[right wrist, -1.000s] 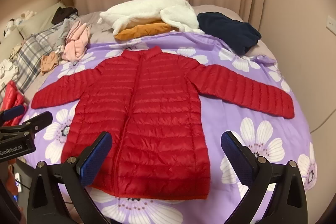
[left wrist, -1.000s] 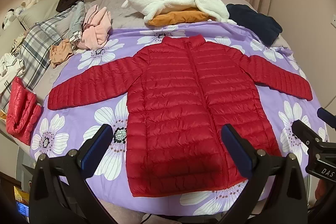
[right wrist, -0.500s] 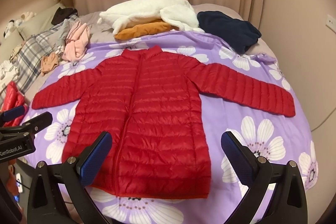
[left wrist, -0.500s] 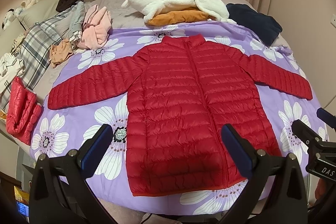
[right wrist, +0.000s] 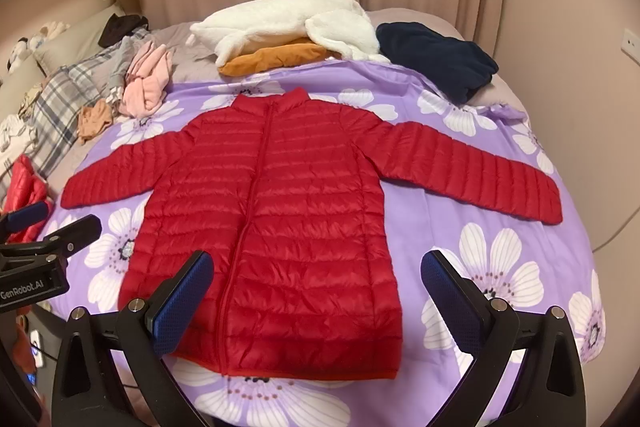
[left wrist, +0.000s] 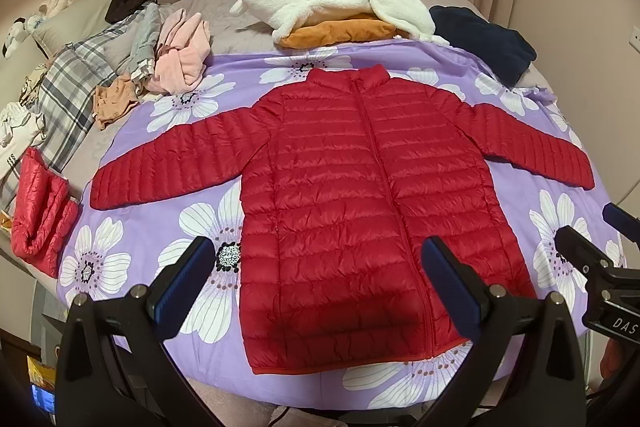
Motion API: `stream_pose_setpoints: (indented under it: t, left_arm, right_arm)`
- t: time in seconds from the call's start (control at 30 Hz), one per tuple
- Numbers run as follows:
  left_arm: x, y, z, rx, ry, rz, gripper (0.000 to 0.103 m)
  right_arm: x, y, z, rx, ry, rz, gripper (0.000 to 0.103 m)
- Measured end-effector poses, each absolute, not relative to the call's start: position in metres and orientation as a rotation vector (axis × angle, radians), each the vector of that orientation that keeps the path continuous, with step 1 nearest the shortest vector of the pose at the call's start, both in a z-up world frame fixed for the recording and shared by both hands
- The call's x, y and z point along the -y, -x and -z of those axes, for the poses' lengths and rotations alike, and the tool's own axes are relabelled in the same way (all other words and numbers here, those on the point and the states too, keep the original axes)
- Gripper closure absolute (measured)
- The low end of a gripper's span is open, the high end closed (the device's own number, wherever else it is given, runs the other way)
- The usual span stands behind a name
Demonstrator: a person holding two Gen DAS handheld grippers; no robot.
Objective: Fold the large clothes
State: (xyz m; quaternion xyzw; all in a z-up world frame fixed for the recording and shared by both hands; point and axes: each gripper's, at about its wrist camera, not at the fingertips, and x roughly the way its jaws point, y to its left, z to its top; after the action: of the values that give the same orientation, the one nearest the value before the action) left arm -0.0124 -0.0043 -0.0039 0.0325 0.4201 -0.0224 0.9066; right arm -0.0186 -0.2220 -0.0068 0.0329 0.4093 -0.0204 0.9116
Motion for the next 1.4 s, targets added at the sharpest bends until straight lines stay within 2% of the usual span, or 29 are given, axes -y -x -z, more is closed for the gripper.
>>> stream_pose_setpoints:
  t: [1.4]
  left_arm:
    - [0.0041,0.0123,0.0085,-0.874,-0.068,0.051,0.000]
  right_arm:
    - [0.2215,0.0181,0.0102,-0.843,-0.066,0.048,0.001]
